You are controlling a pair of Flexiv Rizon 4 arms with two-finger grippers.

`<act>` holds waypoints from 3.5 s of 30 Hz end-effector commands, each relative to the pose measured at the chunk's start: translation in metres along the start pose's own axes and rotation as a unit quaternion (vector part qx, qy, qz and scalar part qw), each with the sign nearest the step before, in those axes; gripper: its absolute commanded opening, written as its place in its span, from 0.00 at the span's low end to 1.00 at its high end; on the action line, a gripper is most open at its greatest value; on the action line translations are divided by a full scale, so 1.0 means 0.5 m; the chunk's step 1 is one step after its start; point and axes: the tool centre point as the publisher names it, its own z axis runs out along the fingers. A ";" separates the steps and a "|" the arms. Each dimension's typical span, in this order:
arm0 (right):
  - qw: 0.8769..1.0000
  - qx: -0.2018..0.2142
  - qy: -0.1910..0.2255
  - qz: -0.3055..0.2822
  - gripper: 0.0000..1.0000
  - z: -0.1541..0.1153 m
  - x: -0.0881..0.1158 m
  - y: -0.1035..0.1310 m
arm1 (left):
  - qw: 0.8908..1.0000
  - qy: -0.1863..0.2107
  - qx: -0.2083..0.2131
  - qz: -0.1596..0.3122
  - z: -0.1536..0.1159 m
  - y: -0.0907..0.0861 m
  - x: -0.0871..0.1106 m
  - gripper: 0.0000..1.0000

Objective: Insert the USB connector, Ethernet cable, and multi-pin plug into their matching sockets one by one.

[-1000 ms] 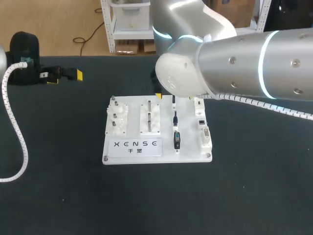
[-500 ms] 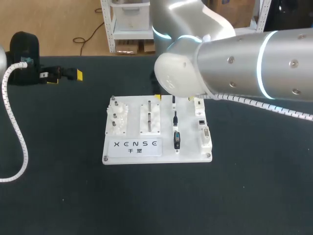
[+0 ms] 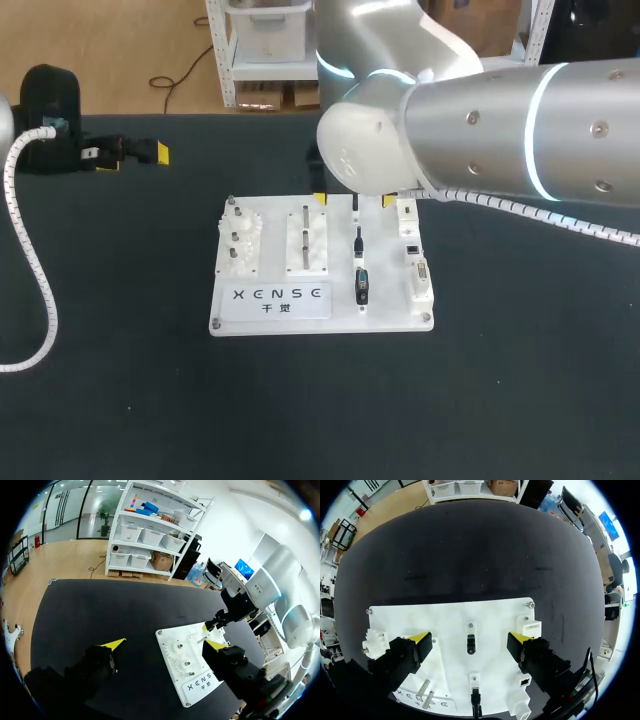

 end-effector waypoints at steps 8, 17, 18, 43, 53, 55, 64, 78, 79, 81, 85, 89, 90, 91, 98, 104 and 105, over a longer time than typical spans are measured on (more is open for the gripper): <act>1.000 -0.015 0.007 0.005 0.44 0.002 0.001 -0.014 | 1.000 0.000 0.000 0.000 0.000 0.000 0.000 1.00; 1.000 -0.020 0.011 0.003 0.32 0.004 0.001 -0.016 | 1.000 0.000 0.000 0.000 0.000 0.000 0.000 1.00; 1.000 -0.020 0.012 0.001 0.31 0.005 0.001 -0.016 | 1.000 0.000 0.000 0.000 0.000 0.000 0.000 1.00; 1.000 0.002 0.018 -0.020 0.03 0.014 0.002 -0.004 | 1.000 0.000 0.000 0.000 0.000 0.000 0.000 1.00; 1.000 -0.002 0.019 -0.017 0.00 0.015 0.000 -0.006 | 1.000 0.000 0.000 0.000 0.000 0.000 0.000 1.00; 1.000 -0.002 0.018 -0.017 0.00 0.013 0.000 -0.007 | 1.000 0.000 0.000 0.000 0.000 0.000 0.000 1.00; 1.000 -0.007 0.005 -0.017 0.00 0.000 -0.003 -0.011 | 1.000 0.000 0.000 0.000 0.000 0.000 0.000 1.00; 1.000 -0.020 -0.008 -0.013 0.00 -0.026 -0.002 -0.012 | 1.000 0.000 0.000 0.000 0.000 0.000 0.000 1.00; 1.000 -0.020 -0.009 -0.012 0.00 -0.028 -0.002 -0.013 | 1.000 0.000 0.000 0.000 0.000 0.000 0.000 1.00; 1.000 -0.022 -0.013 -0.011 0.00 -0.036 -0.003 -0.014 | 1.000 0.000 0.000 0.000 0.000 0.000 0.000 1.00; 0.999 -0.027 -0.024 -0.005 0.00 -0.053 -0.006 -0.025 | 1.000 0.000 0.000 0.000 0.000 0.000 0.000 1.00; 0.999 -0.022 -0.035 -0.002 0.00 -0.063 -0.007 -0.045 | 1.000 0.000 0.000 0.000 0.000 0.000 0.000 1.00; 0.999 -0.018 -0.040 -0.001 0.00 -0.064 -0.007 -0.052 | 1.000 0.000 0.000 0.000 0.000 0.000 0.000 1.00; 0.999 -0.017 -0.041 -0.001 0.00 -0.064 -0.007 -0.060 | 1.000 0.000 0.000 0.000 0.000 0.000 0.000 1.00; 0.999 -0.003 -0.046 0.013 0.00 -0.062 -0.012 -0.111 | 1.000 0.000 0.000 0.000 0.000 0.000 0.000 1.00; 0.999 0.007 -0.043 0.024 0.00 -0.056 -0.012 -0.140 | 1.000 0.000 0.000 0.000 0.000 0.000 0.000 1.00; 0.999 0.008 -0.041 0.025 0.00 -0.053 -0.011 -0.143 | 1.000 0.000 0.000 0.000 0.000 0.000 0.000 1.00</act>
